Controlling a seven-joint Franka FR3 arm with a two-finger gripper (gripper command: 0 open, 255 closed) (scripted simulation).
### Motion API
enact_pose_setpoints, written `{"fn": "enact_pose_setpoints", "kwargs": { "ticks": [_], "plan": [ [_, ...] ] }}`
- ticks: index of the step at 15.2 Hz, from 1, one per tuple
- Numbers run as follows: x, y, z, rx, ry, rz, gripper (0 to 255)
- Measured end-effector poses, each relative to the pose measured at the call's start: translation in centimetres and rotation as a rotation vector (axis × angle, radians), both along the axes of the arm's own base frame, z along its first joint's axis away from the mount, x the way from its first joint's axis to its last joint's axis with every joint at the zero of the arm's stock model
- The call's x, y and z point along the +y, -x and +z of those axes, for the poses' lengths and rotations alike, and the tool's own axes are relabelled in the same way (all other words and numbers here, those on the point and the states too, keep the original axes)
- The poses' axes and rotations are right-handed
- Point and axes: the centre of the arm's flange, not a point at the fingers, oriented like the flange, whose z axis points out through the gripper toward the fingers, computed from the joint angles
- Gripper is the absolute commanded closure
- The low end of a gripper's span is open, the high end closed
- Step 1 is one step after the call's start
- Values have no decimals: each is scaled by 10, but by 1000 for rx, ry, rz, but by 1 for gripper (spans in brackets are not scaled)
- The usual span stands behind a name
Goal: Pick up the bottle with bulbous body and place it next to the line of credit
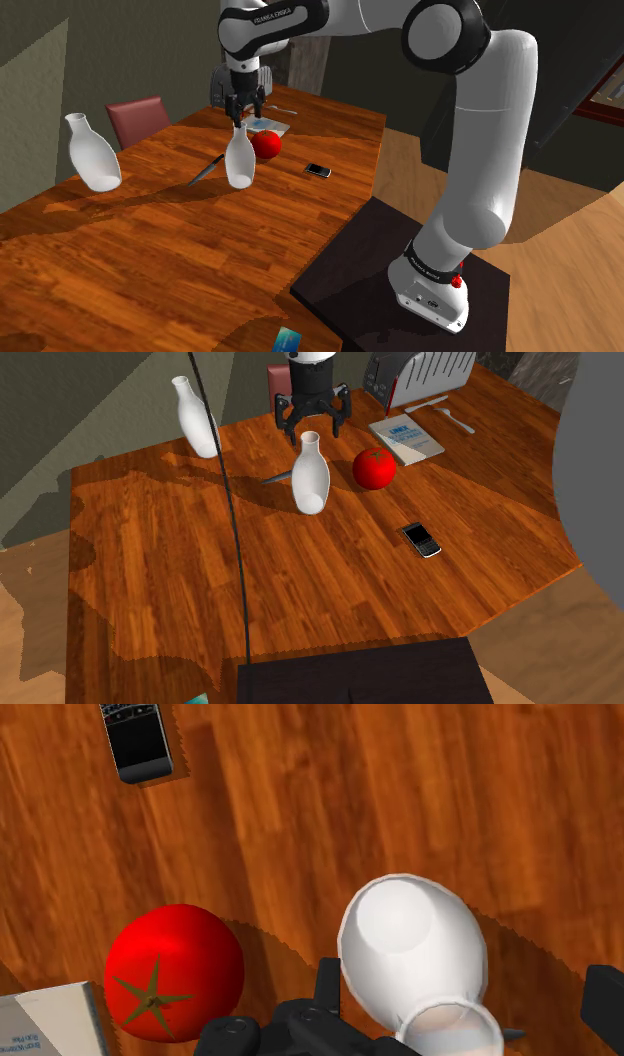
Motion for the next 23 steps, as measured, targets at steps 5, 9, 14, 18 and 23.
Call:
{"fn": "enact_pose_setpoints", "kwargs": {
  "ticks": [5,9,14,18,23],
  "plan": [
    [5,-20,-21,-3,-3,9,0],
    [3,-18,-43,-3,-3,9,0],
    [4,-19,-50,-3,-3,9,0],
    [4,-19,-50,-3,-3,9,255],
    [4,-19,-49,-5,-4,10,255]
  ]
}}
